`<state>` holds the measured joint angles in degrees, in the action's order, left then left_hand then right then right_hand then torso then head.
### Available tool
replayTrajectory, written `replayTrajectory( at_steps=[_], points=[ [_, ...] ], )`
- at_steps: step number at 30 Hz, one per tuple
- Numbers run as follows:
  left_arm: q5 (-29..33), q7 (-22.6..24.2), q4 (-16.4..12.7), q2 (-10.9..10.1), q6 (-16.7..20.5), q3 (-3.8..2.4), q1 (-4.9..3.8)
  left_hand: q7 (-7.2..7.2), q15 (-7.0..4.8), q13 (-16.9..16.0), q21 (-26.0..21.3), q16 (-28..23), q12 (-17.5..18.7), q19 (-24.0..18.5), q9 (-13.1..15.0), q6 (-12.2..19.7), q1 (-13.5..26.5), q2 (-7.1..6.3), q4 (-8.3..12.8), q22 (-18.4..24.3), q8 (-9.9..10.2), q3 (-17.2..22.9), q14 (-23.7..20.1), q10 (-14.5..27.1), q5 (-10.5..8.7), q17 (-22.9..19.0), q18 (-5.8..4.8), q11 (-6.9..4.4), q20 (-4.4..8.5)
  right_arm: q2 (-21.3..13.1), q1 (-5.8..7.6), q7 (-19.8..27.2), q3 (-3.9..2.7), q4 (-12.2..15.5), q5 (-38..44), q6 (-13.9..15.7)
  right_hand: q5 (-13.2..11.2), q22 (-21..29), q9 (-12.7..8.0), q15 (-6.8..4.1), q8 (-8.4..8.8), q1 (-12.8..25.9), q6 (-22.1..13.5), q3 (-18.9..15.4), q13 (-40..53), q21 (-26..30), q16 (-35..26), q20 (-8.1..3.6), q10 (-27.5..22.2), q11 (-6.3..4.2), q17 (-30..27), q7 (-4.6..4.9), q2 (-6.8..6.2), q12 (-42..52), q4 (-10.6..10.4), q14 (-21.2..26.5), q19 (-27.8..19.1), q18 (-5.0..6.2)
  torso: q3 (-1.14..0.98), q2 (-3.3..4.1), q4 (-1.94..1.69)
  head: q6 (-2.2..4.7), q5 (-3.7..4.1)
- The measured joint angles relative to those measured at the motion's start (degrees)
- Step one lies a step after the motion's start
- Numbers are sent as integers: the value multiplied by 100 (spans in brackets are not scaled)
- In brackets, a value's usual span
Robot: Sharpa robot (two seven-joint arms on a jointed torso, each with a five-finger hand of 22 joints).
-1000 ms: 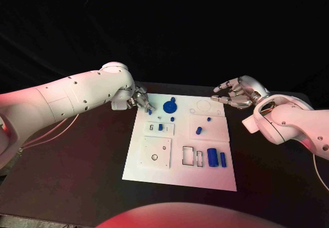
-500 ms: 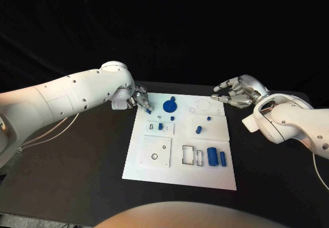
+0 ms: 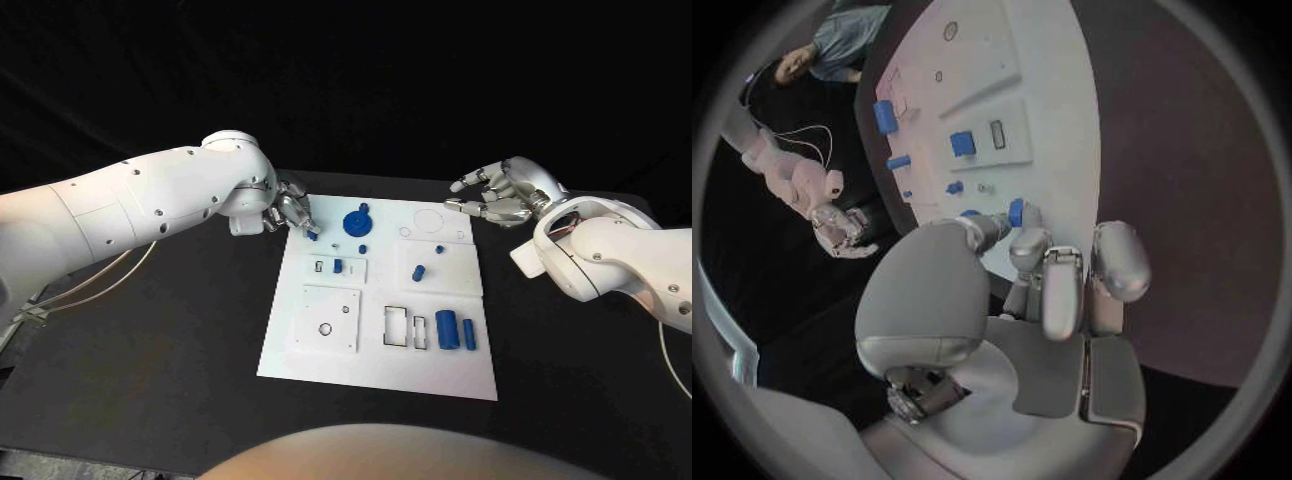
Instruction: Assemble the parts on the task board
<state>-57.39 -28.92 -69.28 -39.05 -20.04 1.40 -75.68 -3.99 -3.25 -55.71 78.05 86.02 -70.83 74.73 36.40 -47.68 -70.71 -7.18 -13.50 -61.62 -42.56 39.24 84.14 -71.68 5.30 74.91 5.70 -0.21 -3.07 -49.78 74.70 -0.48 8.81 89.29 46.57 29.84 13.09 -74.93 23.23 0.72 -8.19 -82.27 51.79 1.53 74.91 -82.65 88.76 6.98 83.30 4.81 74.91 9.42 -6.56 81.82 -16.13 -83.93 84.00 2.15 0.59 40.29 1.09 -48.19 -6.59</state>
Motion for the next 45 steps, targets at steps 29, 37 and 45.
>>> replayTrajectory(
  at_steps=[29, 37, 45],
  points=[
    [-742, 4, -1629, -714, 696, 4, 274, -9, -21, -73, 49, 29, -22, 83, 8, 5, 190, -183, 148, -138, -132, 354, -21, -126, -27, 0, 1, -39, 40, -14, -13, -1, 0, -21, 2, -3, 0, 2, 1, 0, 0, 0, 0, 0, 0, 0, 0, 0, 0, 0, 0, 0, 0, 0, 0, 0, 0, 0, -8, -26, -44, -46, -41],
    [-902, 5, -1691, -715, 709, 11, 399, -9, -21, -73, 68, 29, -22, 104, 8, 4, 199, -191, 139, -147, -153, 364, -21, -125, -7, 0, 1, -39, 60, -15, -20, -1, 0, -24, 2, -4, 0, 2, 1, 0, 0, 0, 0, 0, 4, 0, 0, 0, 0, 0, 0, 0, 0, 0, 0, 0, 0, 0, -9, -23, -31, -62, -56],
    [-991, 4, -1740, -717, 701, 14, 425, 1, -41, -86, 70, 29, -22, 104, 9, -7, 243, -235, 118, -147, -167, 387, 1, -146, -7, 0, 1, -60, 61, -14, -24, -1, 0, -26, 2, -5, 0, 2, 1, 0, 0, 0, 0, 0, 4, 0, 0, 0, 0, 0, 0, 0, 0, 0, 0, 0, 0, 1, -15, -20, -28, -70, -60]
  ],
)
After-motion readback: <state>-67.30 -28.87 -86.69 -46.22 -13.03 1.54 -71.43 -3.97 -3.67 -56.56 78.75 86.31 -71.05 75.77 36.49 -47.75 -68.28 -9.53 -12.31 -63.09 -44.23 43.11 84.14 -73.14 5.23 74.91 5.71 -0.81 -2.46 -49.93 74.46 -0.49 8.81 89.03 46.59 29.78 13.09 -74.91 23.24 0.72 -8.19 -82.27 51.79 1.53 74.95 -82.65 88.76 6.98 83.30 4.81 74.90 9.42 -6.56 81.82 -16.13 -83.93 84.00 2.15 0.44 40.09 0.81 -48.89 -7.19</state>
